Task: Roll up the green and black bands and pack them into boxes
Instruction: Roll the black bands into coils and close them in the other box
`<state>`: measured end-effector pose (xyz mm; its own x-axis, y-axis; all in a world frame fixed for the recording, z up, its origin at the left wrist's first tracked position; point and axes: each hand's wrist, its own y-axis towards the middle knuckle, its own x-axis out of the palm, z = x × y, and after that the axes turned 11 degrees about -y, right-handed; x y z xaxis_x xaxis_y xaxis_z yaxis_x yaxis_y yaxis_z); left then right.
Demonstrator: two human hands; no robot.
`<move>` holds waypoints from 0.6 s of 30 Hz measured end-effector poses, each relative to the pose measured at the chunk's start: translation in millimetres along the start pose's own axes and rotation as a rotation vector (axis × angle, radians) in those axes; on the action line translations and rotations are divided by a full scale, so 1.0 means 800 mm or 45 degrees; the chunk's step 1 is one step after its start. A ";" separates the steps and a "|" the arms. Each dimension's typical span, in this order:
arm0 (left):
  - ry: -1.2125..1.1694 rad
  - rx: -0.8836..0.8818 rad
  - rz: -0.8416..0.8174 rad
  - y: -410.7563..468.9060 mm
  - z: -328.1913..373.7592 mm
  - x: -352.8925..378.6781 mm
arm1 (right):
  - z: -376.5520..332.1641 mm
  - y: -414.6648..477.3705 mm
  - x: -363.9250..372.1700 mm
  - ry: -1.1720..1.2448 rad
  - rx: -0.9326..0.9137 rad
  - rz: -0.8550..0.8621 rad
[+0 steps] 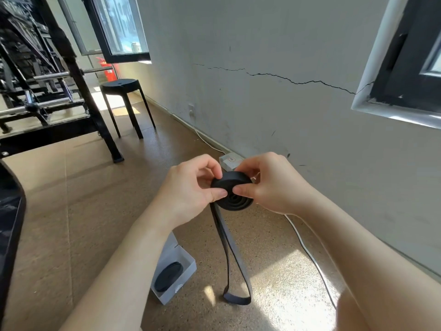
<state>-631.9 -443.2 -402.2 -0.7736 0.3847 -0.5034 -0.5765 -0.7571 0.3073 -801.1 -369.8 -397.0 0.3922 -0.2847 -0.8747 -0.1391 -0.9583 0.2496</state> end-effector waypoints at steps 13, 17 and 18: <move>0.367 0.222 -0.093 -0.004 0.004 0.011 | -0.016 -0.005 0.005 -0.180 -0.106 -0.034; 0.092 0.127 -0.051 -0.003 0.002 0.014 | -0.010 -0.005 -0.002 -0.195 -0.083 0.025; 0.017 0.083 -0.035 -0.002 0.002 0.013 | -0.008 -0.005 -0.002 -0.154 -0.063 0.042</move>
<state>-639.3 -437.4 -406.3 -0.7542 0.3973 -0.5228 -0.6135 -0.7101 0.3454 -795.8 -365.5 -394.0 0.2753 -0.3139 -0.9087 -0.1036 -0.9494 0.2965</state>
